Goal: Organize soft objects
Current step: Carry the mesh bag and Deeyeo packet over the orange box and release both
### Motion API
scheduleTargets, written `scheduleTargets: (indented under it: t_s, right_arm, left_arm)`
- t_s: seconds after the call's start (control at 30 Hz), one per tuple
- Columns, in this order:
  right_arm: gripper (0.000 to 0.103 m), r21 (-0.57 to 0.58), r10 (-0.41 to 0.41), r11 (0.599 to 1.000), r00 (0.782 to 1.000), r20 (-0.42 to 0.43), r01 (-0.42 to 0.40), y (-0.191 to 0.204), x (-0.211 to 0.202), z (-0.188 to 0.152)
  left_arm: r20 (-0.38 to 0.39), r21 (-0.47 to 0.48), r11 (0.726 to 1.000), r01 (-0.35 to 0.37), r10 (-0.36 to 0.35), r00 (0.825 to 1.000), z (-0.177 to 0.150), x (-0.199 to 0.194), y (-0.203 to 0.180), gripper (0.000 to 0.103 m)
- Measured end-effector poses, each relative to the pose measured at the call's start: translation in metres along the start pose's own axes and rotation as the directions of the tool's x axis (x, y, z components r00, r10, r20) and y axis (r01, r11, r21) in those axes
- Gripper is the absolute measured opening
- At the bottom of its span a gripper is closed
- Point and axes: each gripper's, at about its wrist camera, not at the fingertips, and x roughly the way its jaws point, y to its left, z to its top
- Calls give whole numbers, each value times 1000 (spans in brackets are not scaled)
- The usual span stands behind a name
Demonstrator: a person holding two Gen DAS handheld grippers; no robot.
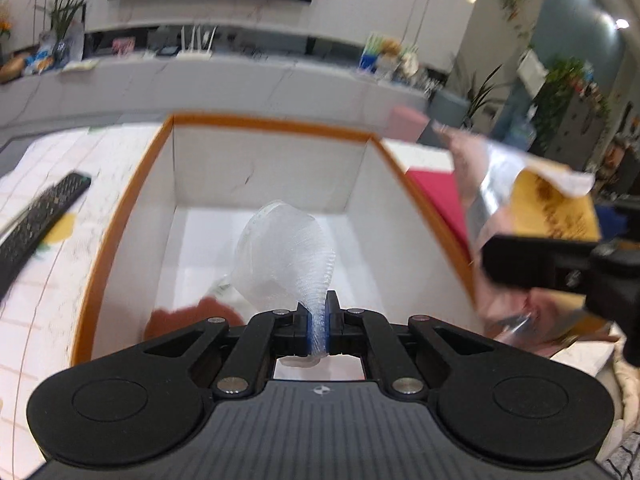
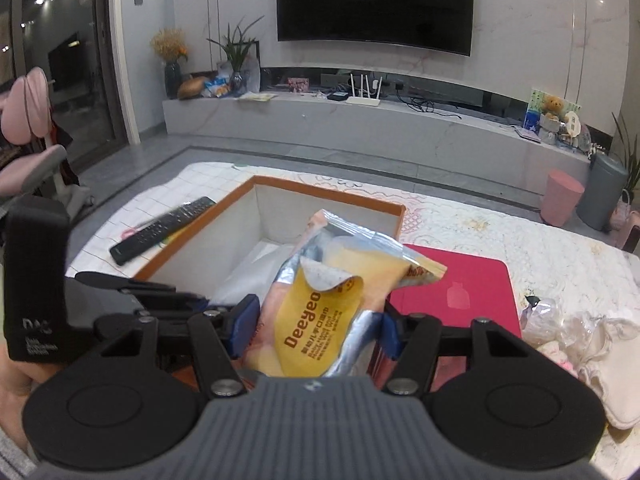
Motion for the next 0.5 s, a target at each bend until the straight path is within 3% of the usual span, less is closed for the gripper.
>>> scheduleTargets:
  t_s: [0.17,0.27,0.33,0.5]
  right_arm:
    - [60,-25,-18,1000,1000,-15,18,2,6,2]
    - [60,-39,-26,999,999,-22,25,4,8,2]
    - [60,-49,-42,998,999,-19,41,4,9,3]
    - [60,-34,-44,999,999,-20,43,-6,4,6]
  left_arm:
    - [-13,14,999,-50,50,999,-3,-1,-3,14]
    - [13,-8,998,-67,67,998,-4,-6,0,43]
    - [55,-28,996,-83,84,995,-5,-12,-1,68]
    - [144,10,997,-83,81,986,-9,-34,-3,87]
